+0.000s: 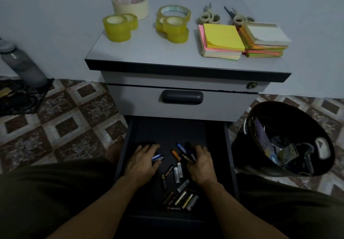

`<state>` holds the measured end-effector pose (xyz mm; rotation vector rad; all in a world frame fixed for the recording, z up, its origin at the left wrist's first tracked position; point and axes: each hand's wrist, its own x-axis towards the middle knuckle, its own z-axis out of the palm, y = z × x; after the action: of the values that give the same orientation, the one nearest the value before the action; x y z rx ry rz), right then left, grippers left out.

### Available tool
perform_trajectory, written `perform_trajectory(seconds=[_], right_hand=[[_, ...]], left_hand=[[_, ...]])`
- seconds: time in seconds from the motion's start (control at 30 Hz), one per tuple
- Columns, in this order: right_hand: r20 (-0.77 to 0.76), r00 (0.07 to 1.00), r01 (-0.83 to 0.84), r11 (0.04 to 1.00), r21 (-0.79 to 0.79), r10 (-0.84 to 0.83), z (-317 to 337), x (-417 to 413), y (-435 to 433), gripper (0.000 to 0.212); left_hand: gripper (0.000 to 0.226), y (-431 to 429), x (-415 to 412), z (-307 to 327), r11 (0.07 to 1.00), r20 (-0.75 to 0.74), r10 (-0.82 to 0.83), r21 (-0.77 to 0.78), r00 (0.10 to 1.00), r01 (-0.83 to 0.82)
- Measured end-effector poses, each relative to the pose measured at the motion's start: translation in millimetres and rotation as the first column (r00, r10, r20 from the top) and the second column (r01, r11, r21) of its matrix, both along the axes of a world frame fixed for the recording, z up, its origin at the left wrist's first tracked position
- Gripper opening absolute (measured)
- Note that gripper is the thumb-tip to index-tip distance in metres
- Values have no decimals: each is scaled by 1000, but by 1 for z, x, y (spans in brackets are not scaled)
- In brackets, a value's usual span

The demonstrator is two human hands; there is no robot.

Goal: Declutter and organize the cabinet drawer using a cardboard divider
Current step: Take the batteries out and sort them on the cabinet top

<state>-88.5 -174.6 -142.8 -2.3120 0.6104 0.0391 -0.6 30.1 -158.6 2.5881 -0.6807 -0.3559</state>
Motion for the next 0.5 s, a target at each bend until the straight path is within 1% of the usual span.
perform_trajectory(seconds=[0.17, 0.33, 0.4, 0.5], right_hand=[[-6, 1000, 29, 1000, -2, -29, -1, -5, 0, 43], [13, 999, 51, 998, 34, -52, -1, -7, 6, 44], [12, 999, 51, 998, 30, -51, 0, -7, 8, 42], [24, 999, 38, 999, 30, -39, 0, -8, 9, 39]], left_hand=[[52, 0, -6, 5, 994, -84, 35, -100, 996, -43], [61, 3, -9, 6, 992, -164, -23, -123, 986, 3], [56, 3, -10, 7, 991, -166, -30, -132, 986, 8], [38, 2, -10, 9, 989, -104, -65, -142, 992, 50]])
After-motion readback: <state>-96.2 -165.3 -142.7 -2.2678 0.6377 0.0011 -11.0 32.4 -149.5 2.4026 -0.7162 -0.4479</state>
